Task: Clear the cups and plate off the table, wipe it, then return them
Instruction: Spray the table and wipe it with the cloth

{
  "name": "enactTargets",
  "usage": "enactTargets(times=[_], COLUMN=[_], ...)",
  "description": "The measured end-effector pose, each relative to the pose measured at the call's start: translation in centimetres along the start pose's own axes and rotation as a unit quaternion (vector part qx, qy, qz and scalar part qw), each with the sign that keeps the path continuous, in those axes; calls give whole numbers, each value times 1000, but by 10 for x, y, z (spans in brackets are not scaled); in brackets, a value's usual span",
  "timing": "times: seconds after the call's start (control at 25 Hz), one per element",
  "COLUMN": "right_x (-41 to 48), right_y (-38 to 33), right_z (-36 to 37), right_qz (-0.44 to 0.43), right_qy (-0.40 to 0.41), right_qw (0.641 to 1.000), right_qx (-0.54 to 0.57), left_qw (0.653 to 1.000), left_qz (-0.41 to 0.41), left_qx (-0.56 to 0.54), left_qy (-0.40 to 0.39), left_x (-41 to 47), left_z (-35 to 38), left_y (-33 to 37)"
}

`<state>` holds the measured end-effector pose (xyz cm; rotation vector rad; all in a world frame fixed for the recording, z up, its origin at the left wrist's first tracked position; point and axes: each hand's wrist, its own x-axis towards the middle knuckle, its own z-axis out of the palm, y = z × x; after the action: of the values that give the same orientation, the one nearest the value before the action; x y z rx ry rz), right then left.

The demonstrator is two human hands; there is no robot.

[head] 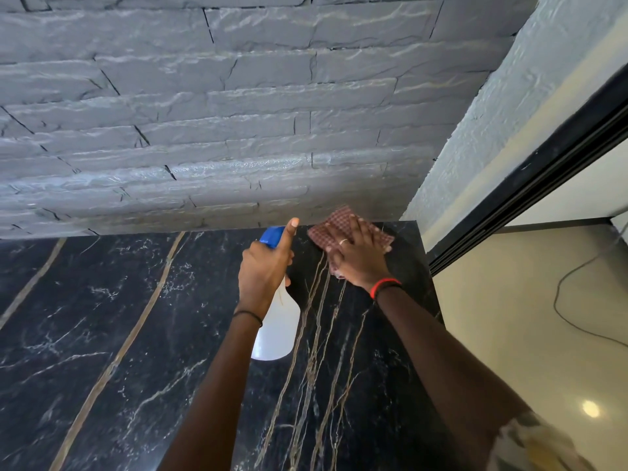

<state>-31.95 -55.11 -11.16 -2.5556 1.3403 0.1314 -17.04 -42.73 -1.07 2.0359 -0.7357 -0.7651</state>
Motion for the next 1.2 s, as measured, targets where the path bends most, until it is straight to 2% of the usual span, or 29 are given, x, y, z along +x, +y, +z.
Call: enactTargets(times=[0.16,0.28,0.44,0.64,0.88,1.04,1.2], right_x=[-7,-58,-159,-236,-261,-259,-261], right_y=[-32,-30,-9,27,40,35,36], right_z=[6,16,35,38,32,26,26], right_qz=[-86,-120,-77,-5,113,111,109], right_qy=[-23,-28,34,54,45,45,57], right_qw=[996,992,996,998,992,992,992], right_qx=[-17,-17,0,-11,18,29,35], left_qw=[1000,1000,1000,998,996,999,999], left_qz=[-5,1,5,15,8,11,30], left_qx=[21,19,9,10,23,27,16], left_qy=[9,3,-10,-68,-85,-37,-30], left_x=[-5,-12,-29,-64,-85,-80,-73], left_z=[3,6,23,65,112,126,131], left_y=[4,8,11,20,37,52,62])
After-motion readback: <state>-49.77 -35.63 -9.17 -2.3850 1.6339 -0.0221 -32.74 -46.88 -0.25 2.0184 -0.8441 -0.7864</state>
